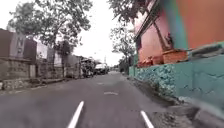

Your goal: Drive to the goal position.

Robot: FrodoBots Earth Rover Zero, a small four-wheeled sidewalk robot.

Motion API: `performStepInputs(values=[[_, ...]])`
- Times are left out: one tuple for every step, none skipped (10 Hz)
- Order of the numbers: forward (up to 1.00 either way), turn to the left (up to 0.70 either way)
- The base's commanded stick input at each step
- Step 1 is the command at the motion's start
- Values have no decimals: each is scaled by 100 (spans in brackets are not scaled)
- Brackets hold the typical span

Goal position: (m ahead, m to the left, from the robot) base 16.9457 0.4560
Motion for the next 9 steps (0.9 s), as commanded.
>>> performStepInputs(values=[[100,-40],[100,-40],[100,-38],[100,0],[100,0],[100,0],[100,0],[100,0],[100,0]])
